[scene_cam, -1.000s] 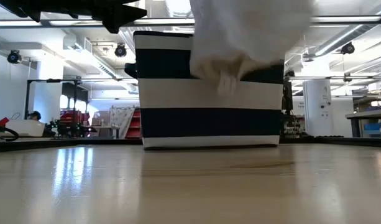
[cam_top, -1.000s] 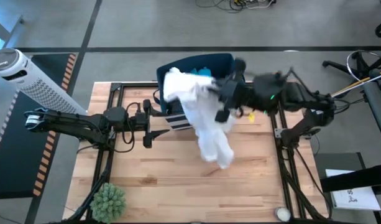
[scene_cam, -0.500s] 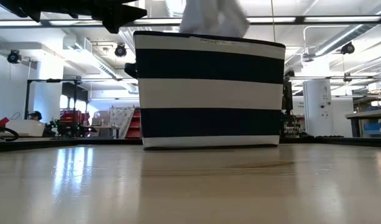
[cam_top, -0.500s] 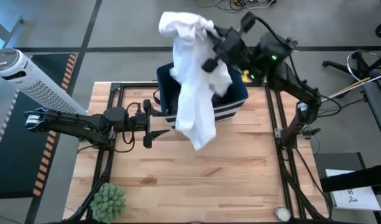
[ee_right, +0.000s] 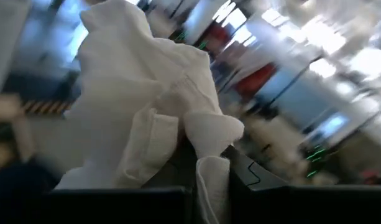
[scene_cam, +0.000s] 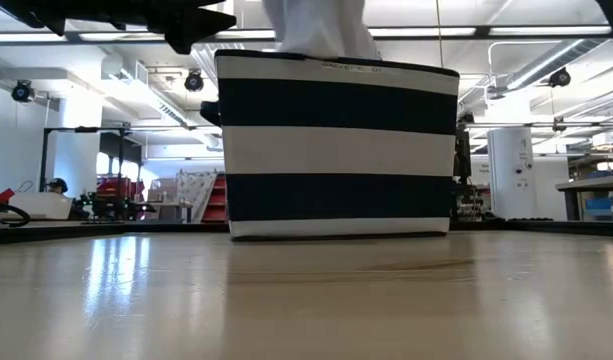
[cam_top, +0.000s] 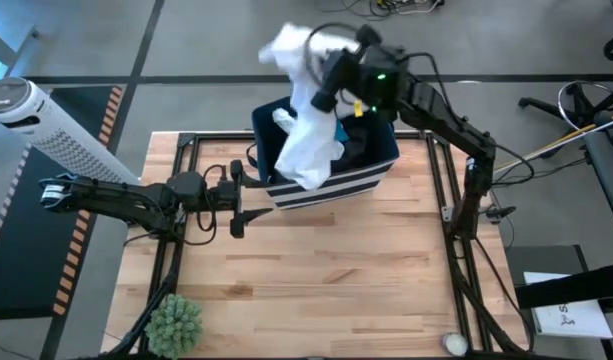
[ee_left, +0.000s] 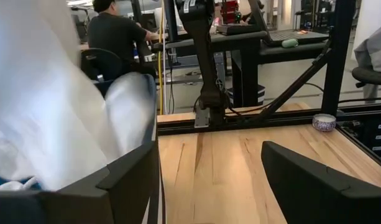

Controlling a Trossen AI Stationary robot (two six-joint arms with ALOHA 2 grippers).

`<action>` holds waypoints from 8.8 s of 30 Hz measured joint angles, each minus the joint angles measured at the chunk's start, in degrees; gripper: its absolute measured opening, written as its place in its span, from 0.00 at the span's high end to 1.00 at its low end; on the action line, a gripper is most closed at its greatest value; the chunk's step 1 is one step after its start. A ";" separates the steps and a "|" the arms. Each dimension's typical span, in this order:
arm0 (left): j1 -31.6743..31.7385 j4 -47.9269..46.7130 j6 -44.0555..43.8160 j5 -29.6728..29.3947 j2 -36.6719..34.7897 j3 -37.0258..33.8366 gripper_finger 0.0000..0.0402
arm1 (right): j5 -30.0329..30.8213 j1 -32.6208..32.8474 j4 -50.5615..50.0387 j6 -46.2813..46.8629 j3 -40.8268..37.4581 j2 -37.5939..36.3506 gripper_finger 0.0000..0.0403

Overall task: Sort clothes
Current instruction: Put the white polo into the laundry bin, then adjust the laundry bin, then return to Home Position

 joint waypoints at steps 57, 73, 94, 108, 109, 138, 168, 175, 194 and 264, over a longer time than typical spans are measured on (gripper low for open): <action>0.00 -3.53 -1.38 -7.45 -0.98 0.00 0.51 | -36.95 -20.68 -38.76 28.36 -0.61 29.87 0.97; 0.01 -3.35 -1.38 -7.48 -1.09 0.00 0.53 | -37.69 -17.13 -38.37 24.76 -0.41 10.62 0.63; 0.01 -3.43 -2.02 -7.48 -1.09 0.00 0.50 | -30.35 -18.35 -45.52 18.02 -0.39 3.33 0.68; 0.00 -4.57 -2.80 -7.47 -1.09 0.00 0.44 | -34.29 -19.99 -40.45 9.38 -6.78 3.31 0.90; 0.01 -4.91 -2.76 -7.45 -1.16 0.00 0.45 | -34.33 -20.27 -39.97 9.06 -8.61 3.31 0.95; 0.02 -6.49 -2.18 -7.45 -2.16 0.02 0.66 | -38.71 -20.88 -4.60 8.66 -43.99 -1.83 1.00; 13.13 9.40 -2.21 -10.16 14.70 0.00 1.00 | -39.13 -3.35 15.52 12.56 -73.53 -41.20 1.00; 12.84 8.80 -2.67 -4.08 9.88 0.00 1.00 | -39.27 -3.51 36.91 13.12 -91.28 -45.98 1.00; 12.48 -3.53 2.46 0.50 -5.07 -0.59 1.00 | -43.09 -8.38 30.44 9.10 -86.60 -55.21 1.00; 6.12 -14.33 -5.20 -2.87 -48.07 -31.15 1.00 | -32.94 2.79 42.05 25.07 -134.22 -105.16 1.00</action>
